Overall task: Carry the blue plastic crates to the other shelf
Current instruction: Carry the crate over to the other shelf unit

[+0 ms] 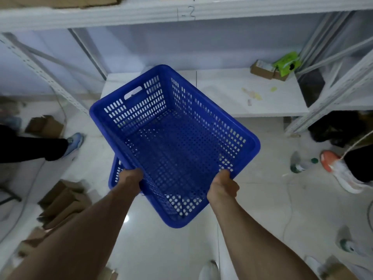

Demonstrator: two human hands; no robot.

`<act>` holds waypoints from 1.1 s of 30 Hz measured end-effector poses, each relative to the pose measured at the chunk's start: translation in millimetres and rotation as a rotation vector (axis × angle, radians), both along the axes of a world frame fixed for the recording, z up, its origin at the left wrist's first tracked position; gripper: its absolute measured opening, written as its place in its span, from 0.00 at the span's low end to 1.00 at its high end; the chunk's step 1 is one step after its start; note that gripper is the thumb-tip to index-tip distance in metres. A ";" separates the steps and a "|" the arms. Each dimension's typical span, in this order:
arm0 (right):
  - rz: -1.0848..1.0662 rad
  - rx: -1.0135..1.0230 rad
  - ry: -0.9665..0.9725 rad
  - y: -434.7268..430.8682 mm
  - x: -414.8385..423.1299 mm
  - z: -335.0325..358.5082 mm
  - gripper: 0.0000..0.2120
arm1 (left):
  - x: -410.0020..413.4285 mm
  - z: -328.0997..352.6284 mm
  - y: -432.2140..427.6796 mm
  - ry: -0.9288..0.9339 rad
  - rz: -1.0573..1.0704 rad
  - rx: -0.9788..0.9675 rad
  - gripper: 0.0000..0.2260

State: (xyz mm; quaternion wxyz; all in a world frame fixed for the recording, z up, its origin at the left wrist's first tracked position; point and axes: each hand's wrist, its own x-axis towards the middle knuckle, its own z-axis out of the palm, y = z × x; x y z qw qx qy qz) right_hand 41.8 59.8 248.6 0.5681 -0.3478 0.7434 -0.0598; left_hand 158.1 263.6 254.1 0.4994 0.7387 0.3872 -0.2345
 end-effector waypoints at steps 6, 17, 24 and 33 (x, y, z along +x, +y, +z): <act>0.022 -0.027 -0.003 18.4 17.4 -11.7 0.19 | 8.7 -12.3 28.9 0.017 0.067 -0.009 0.23; 0.060 -0.068 0.038 23.0 22.0 -25.7 0.16 | 16.2 -28.3 38.8 0.043 0.050 -0.001 0.23; 0.104 -0.277 0.126 38.9 19.3 -35.0 0.19 | 12.5 -16.6 56.2 -0.060 -0.362 0.268 0.34; 0.588 -0.728 0.489 54.4 7.2 -22.6 0.38 | 34.1 -24.3 97.6 -0.258 -1.393 0.770 0.32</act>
